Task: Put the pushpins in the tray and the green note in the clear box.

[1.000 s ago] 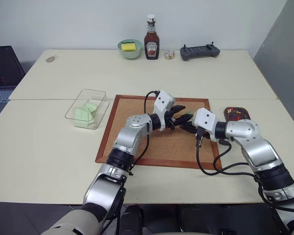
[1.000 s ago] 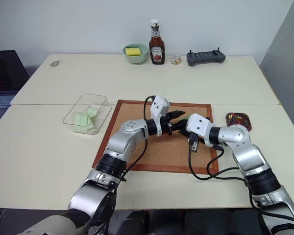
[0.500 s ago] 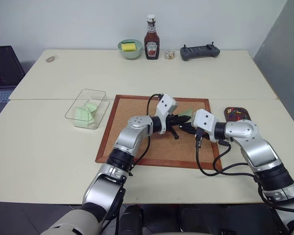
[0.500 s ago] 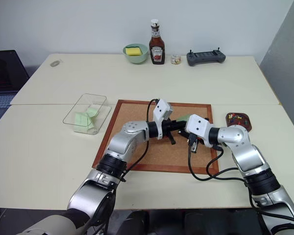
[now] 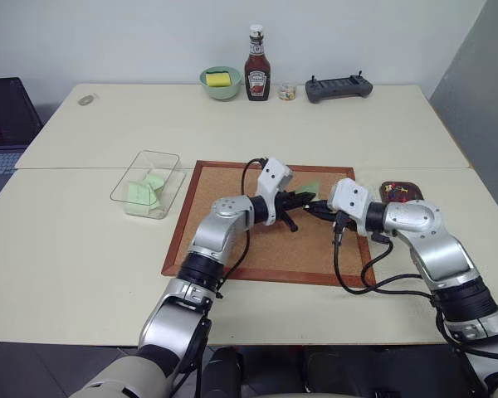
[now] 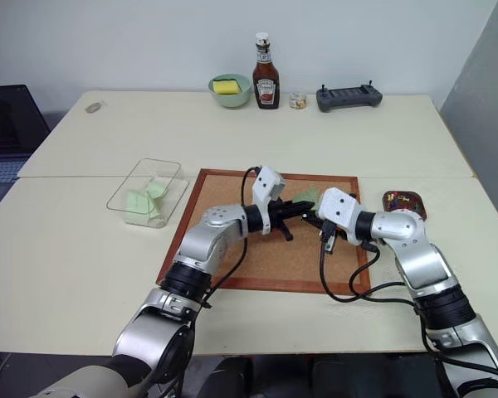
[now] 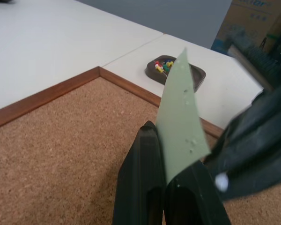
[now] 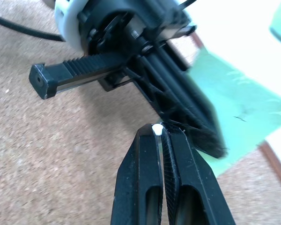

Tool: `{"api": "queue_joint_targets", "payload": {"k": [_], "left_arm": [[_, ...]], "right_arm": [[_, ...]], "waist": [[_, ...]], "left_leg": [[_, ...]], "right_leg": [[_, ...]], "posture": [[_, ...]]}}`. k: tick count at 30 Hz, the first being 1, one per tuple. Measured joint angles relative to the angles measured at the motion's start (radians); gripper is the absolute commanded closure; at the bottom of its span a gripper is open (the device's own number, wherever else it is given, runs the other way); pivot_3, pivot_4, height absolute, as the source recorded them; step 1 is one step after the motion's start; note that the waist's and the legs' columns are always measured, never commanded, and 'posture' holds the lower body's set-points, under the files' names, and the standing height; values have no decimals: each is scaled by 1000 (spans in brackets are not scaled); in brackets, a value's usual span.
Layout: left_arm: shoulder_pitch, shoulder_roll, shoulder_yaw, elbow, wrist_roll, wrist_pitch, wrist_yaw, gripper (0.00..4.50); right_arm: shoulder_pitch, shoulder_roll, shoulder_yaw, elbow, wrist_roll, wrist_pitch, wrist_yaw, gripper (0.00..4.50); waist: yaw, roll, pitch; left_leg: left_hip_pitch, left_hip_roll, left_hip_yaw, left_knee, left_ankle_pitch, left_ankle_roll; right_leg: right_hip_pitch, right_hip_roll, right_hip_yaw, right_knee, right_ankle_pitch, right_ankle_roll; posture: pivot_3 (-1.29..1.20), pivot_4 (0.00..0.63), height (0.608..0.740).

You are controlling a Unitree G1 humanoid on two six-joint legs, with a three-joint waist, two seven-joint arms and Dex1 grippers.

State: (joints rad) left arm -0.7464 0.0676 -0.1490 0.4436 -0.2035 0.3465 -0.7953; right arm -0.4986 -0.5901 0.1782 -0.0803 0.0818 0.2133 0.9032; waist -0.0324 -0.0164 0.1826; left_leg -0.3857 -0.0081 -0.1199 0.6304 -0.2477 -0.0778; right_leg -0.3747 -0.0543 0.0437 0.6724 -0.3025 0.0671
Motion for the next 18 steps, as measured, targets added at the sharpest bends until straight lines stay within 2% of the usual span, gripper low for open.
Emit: {"api": "queue_joint_targets", "payload": {"k": [12, 18], "left_arm": [[3, -5, 10, 9, 1, -10, 46, 4423], [37, 8, 31, -19, -3, -3, 68, 4423]], "right_arm": [[22, 11, -44, -56, 73, 3, -10, 4500], [67, -40, -138, -74, 97, 44, -38, 4500]], "waist": [[0, 0, 0], [1, 0, 0]], "left_leg": [[0, 0, 0, 0, 0, 0], [0, 0, 0, 0, 0, 0]], "right_leg": [[0, 0, 0, 0, 0, 0], [0, 0, 0, 0, 0, 0]], "posture": [[0, 150, 740], [0, 150, 740]]}}
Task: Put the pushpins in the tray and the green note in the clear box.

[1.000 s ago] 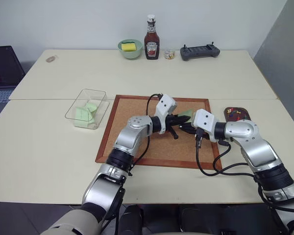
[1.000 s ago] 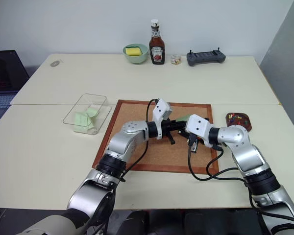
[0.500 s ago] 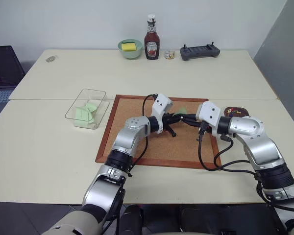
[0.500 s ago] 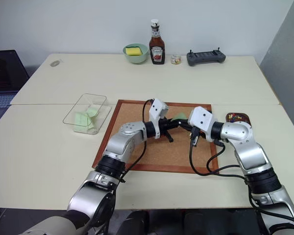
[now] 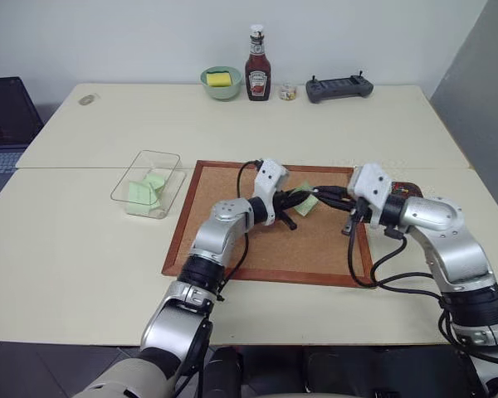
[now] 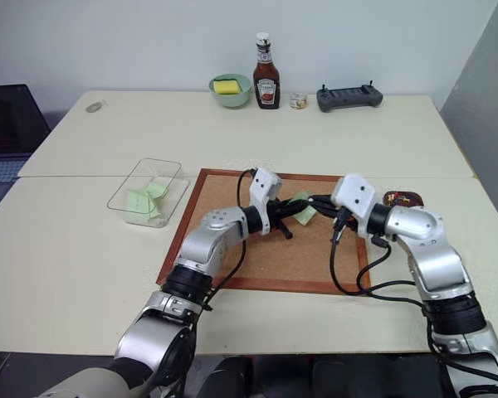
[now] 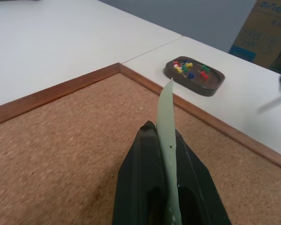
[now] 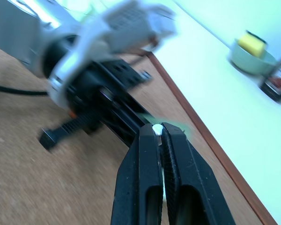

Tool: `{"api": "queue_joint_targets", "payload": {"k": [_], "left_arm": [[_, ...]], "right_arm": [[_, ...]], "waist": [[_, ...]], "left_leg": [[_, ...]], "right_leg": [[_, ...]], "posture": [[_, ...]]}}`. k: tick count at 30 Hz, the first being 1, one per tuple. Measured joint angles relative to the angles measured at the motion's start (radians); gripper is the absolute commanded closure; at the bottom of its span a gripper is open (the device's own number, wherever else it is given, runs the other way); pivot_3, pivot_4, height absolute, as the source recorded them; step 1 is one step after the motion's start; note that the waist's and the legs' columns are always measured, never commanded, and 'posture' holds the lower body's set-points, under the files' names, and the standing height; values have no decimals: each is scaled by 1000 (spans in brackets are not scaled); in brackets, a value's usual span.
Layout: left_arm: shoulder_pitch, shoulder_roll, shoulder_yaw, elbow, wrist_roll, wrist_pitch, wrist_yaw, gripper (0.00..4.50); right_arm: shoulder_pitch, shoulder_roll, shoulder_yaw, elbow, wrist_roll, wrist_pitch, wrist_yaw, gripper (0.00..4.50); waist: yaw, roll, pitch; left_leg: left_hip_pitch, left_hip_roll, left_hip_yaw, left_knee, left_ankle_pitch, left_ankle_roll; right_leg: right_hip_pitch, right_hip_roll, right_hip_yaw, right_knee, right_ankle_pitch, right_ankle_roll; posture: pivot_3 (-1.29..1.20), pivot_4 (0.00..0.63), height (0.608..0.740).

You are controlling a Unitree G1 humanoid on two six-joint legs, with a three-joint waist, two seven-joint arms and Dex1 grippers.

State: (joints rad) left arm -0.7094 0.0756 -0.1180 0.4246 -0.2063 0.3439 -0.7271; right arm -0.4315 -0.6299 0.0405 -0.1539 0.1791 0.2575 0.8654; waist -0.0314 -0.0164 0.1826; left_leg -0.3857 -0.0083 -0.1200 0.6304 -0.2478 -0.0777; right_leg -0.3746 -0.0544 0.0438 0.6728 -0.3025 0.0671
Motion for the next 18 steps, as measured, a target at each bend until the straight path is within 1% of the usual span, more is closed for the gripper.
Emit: {"api": "queue_joint_targets", "payload": {"k": [2, 4, 7, 13, 18], "left_arm": [[15, 10, 13, -31, -10, 16, 10, 4423], [33, 14, 28, -92, -21, 42, 32, 4423], [78, 25, 45, -206, -34, 89, 71, 4423], [138, 40, 37, -310, -36, 138, 96, 4423], [142, 39, 37, -338, -40, 152, 110, 4423]], "right_arm": [[24, -31, -36, 11, -5, 1, -18, 4500], [43, -69, -53, 53, -43, -20, -41, 4500], [71, -122, -65, 198, -134, -83, -111, 4500], [43, -150, -54, 419, -283, -178, -245, 4500], [-13, -150, -29, 512, -342, -219, -297, 4500]], "waist": [[0, 0, 0], [0, 0, 0], [-1, 0, 0], [-2, 0, 0], [-2, 0, 0]], "left_leg": [[0, 0, 0, 0, 0, 0], [0, 0, 0, 0, 0, 0], [1, 0, 2, 0, 0, 0], [2, 0, 4, 1, 0, 0], [2, 0, 4, 1, 1, -2]], "right_leg": [[0, 0, 0, 0, 0, 0], [0, 0, 0, 0, 0, 0], [0, 0, 1, 0, 0, 0], [0, 0, 3, 1, 0, 0], [0, 0, 3, 1, 0, 0]], "posture": [[0, 150, 740], [0, 150, 740], [0, 150, 740], [0, 150, 740], [0, 150, 740]]}}
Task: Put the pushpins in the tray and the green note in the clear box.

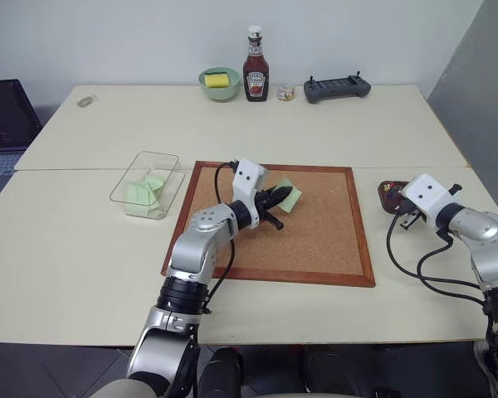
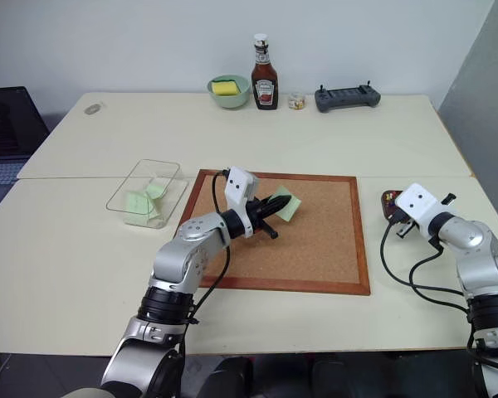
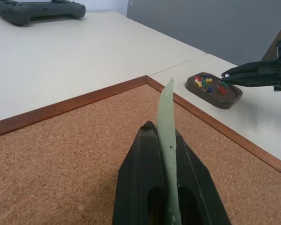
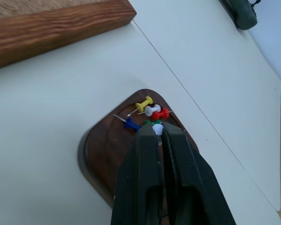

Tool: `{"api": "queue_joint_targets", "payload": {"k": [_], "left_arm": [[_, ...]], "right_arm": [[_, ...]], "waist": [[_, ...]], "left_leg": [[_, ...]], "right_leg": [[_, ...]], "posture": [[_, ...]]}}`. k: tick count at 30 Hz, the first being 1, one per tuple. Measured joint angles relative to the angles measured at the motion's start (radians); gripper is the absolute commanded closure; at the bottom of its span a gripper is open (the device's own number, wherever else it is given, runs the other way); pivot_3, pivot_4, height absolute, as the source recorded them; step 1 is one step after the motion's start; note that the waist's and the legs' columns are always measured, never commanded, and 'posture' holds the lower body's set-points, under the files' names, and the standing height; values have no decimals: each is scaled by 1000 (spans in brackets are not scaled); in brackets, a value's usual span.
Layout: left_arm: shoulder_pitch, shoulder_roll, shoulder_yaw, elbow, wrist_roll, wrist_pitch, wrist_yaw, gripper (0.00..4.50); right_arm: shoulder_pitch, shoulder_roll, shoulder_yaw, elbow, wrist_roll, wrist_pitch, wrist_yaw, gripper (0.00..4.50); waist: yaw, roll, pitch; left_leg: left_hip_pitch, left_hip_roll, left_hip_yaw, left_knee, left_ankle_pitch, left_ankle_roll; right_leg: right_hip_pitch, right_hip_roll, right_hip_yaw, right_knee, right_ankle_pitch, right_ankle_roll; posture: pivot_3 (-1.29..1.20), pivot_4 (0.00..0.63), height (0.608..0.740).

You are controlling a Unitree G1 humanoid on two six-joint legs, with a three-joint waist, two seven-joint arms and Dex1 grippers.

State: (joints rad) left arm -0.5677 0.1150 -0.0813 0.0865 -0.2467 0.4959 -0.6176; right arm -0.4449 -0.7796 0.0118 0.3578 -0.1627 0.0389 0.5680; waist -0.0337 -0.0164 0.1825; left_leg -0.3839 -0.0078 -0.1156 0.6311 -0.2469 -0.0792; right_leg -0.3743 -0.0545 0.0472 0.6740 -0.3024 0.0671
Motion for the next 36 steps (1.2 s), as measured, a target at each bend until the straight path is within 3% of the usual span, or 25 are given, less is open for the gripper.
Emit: {"api": "queue_joint_targets", "payload": {"k": [13, 20, 26, 30, 36], "left_arm": [[8, 0, -11, -3, -13, 3, 15, 4500], [8, 12, -10, -7, -23, 3, 18, 4500], [-1, 82, 12, -100, 14, 10, 107, 4500], [-6, 169, 94, -211, 34, 78, 196, 4500], [65, 351, 263, -348, 38, 218, 267, 4500]], "right_arm": [[-40, 3, 11, 72, -28, -4, -27, 1627], [-6, -8, -26, -87, 32, 83, 22, 41], [-1, 2, -78, -354, 269, 222, 221, 41], [-32, 110, -12, -474, 412, 322, 306, 41], [-127, 218, 105, -533, 491, 414, 358, 41]], "waist": [[1, 0, 0], [2, 0, 0], [-8, -1, 0], [-15, -1, 1], [-17, -1, 1]], "left_leg": [[0, 0, 0, 0, 0, 0], [0, 0, 0, 0, 0, 0], [0, 2, -1, 0, -1, 1], [0, 1, -2, 0, -1, 2], [0, 1, -5, -1, -1, 2]], "right_leg": [[0, 0, 0, 0, 0, 0], [0, 0, 0, 0, 0, 0], [0, 1, -1, 0, 0, 0], [0, 1, -1, 0, 0, 0], [0, 1, -3, 0, 0, 0]], "posture": [[0, 150, 740], [0, 150, 740], [0, 150, 740], [0, 150, 740], [0, 150, 740]]}}
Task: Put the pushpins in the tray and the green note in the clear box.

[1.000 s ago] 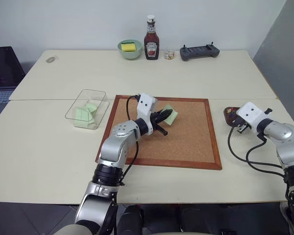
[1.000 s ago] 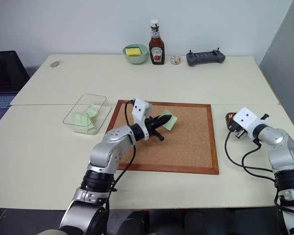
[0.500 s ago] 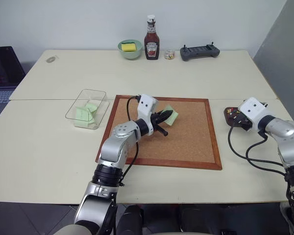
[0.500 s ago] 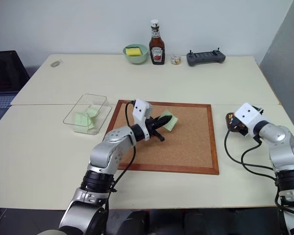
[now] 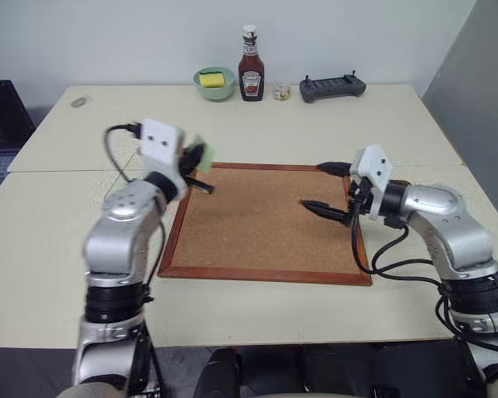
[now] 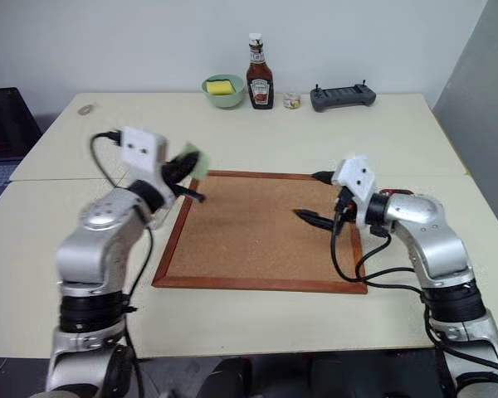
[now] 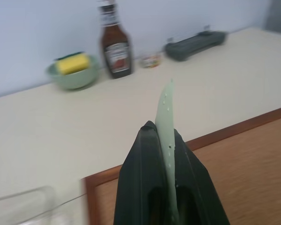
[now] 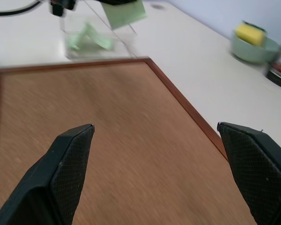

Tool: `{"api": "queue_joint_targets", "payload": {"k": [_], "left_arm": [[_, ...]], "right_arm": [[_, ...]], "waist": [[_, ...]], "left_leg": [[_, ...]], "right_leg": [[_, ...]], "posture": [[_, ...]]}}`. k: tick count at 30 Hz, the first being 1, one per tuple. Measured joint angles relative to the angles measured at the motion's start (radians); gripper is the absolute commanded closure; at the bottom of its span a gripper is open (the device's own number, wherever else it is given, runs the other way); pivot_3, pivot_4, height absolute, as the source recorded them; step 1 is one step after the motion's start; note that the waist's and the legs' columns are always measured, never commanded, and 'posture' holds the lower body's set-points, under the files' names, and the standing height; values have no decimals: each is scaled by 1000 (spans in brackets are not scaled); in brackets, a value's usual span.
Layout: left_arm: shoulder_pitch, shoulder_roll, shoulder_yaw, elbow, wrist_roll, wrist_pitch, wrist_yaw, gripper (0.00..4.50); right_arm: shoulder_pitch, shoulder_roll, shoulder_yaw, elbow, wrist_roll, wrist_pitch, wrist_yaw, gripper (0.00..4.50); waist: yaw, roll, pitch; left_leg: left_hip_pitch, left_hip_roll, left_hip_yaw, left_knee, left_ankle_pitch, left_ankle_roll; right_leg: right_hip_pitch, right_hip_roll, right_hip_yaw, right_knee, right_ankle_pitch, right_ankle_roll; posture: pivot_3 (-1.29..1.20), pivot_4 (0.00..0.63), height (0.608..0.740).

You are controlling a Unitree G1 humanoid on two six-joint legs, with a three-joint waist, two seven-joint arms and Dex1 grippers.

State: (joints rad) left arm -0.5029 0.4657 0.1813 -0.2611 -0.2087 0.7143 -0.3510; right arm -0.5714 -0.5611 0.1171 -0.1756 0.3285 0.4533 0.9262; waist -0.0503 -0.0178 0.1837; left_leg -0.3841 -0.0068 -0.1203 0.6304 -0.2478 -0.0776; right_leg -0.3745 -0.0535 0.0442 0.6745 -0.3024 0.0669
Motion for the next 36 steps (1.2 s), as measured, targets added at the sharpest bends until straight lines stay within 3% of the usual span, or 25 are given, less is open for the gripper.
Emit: {"api": "queue_joint_targets", "payload": {"k": [6, 13, 17, 31, 36], "left_arm": [[47, 167, 93, 55, 10, 16, -14, 4500], [5, 201, 101, 260, 12, -52, -36, 4500], [-15, 206, 62, 362, 30, -112, -59, 3948], [-54, 197, 55, 417, 28, -139, -53, 969], [-51, 197, 66, 354, 23, -156, -47, 969]], "right_arm": [[-88, 109, 98, 52, -26, -9, 1, 41], [-88, 125, 105, 67, -32, -13, 11, 41], [-88, 142, 118, 66, -33, -13, 10, 0], [-86, 143, 120, 41, -33, 8, -7, 0], [-86, 145, 116, 41, -32, 10, -17, 0]], "waist": [[6, -1, 1], [18, -1, 1], [16, -1, 1], [8, -1, 1], [8, -1, 1]], "left_leg": [[-1, 0, -1, 0, 0, 0], [-2, 0, -1, 0, 0, 0], [-2, 0, 0, 0, 0, 0], [-11, 0, -1, 1, 1, -1], [-12, 0, -1, 1, 1, -1]], "right_leg": [[-1, 0, -1, 0, 0, 0], [-3, -1, -2, 1, 0, 0], [-6, -1, -2, 4, 0, 0], [-14, -1, -2, 6, 0, -1], [-15, -1, -2, 6, 0, -1]], "posture": [[0, 150, 740], [0, 150, 740], [0, 150, 740], [0, 150, 740], [0, 150, 740]]}}
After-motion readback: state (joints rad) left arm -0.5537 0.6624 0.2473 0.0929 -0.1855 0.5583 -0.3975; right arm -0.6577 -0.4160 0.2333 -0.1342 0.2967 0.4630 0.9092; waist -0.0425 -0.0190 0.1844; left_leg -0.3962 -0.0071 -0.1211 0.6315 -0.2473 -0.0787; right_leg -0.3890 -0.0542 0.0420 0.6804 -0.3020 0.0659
